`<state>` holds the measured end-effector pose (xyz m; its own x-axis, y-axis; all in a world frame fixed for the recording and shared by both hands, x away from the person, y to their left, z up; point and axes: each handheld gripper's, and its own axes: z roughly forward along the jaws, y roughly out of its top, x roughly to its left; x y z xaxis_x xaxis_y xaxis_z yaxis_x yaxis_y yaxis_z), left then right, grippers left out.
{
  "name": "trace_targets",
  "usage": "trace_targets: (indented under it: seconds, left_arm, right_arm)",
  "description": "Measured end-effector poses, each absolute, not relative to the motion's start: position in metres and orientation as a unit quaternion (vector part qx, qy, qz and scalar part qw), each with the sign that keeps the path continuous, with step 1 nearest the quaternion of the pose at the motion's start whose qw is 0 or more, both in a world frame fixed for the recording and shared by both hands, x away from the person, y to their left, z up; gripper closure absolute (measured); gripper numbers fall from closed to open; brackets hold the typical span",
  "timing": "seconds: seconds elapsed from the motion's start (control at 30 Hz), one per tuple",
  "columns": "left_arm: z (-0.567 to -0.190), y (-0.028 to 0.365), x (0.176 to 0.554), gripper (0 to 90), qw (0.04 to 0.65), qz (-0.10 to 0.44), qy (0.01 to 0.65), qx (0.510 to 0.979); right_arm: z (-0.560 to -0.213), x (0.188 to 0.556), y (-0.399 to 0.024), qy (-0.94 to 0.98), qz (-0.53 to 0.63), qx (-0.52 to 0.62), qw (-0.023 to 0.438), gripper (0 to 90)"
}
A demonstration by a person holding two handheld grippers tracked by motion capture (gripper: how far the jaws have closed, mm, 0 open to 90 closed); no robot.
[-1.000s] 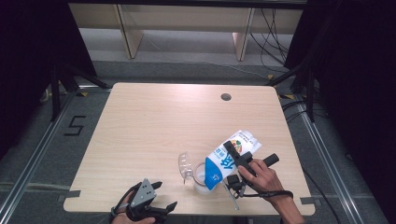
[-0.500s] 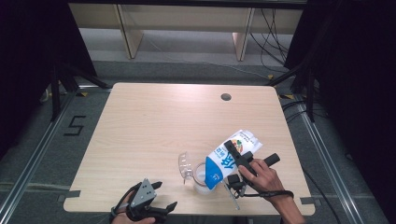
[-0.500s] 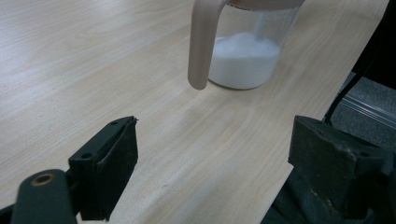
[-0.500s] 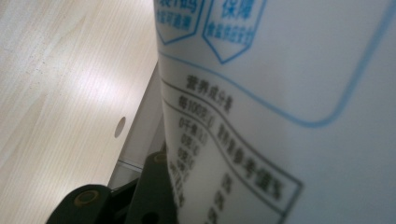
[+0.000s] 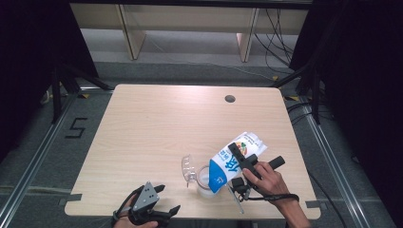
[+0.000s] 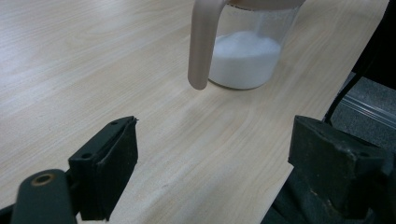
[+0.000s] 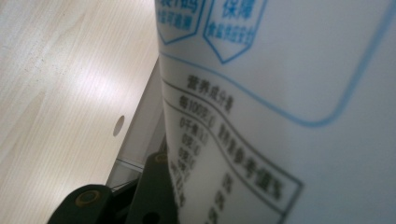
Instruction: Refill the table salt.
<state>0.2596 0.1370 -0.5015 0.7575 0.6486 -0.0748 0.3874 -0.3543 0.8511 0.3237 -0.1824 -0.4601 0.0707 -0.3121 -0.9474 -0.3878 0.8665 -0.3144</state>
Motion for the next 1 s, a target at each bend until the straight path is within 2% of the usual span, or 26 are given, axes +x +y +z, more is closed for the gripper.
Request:
trace_targets:
  seconds: [1.0]
  left_arm:
    - [-0.5015,0.1371,0.2599,15.4,0.47,0.139,0.316,0.812]
  right_arm:
    - [-0.4622,0.3234,-0.1828,0.683,0.03,-0.248,0.686,72.7]
